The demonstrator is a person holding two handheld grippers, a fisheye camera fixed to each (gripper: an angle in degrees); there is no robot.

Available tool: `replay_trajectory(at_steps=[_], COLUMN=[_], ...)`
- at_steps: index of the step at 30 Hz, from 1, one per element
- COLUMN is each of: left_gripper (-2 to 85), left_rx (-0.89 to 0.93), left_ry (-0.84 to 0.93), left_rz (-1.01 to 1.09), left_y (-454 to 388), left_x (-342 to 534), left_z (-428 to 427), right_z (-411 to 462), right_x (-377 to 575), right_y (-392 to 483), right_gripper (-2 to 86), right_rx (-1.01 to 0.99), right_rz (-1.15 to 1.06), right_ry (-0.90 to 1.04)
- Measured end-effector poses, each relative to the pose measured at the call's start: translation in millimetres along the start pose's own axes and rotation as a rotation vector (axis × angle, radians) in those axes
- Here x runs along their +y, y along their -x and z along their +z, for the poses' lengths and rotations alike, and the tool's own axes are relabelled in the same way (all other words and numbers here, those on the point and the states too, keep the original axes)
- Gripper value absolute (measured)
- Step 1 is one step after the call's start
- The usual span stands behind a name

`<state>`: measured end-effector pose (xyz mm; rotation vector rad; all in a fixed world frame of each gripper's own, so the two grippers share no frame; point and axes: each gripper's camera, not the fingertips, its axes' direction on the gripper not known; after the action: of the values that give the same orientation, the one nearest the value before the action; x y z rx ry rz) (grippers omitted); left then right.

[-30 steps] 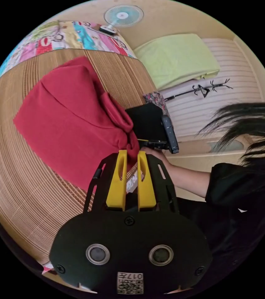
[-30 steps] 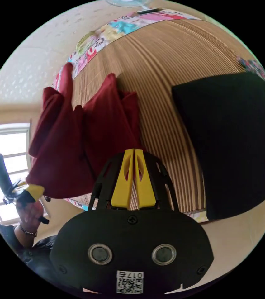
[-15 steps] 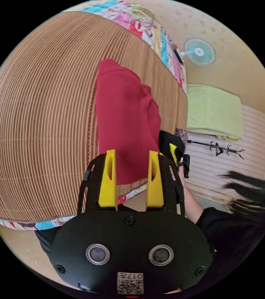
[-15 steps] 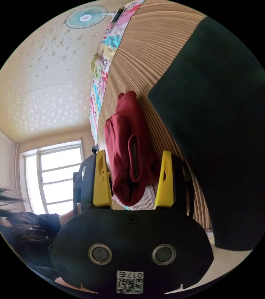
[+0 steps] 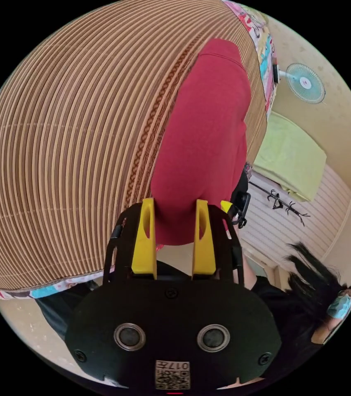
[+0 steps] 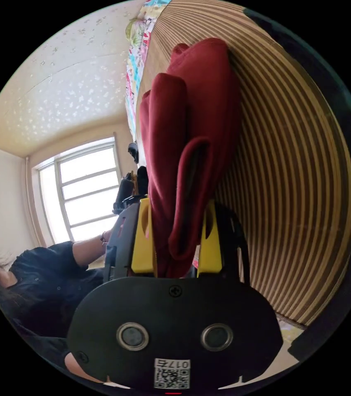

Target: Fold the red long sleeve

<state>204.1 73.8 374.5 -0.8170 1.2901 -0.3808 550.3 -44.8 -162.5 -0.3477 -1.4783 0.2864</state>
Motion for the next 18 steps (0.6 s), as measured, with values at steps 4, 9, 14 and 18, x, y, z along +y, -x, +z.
replay_trajectory(at_steps=[4,9,14,18], left_gripper=[13.0,13.0,12.8,13.1], left_rx=[0.080,0.143,0.184,0.046], left_ry=[0.136,0.198,0.279,0.355], left_rz=[0.059,0.169,0.346,0.504], left_y=[-25,-98,-219,-308], left_x=[10,24,25,31], left_z=[5,34,118,184], right_z=[-21,-71,-166,-212], right_x=[44,73,103,118], right_y=[35,92,139,146], right_gripper=[13.6,12.8,12.6,12.8], right_rx=[-0.057,0.019,0.228,0.420], right_rz=[-0.118,-0.274,-0.343,-0.297], right_ry=[-0.100,-0.138,-0.198,-0.180])
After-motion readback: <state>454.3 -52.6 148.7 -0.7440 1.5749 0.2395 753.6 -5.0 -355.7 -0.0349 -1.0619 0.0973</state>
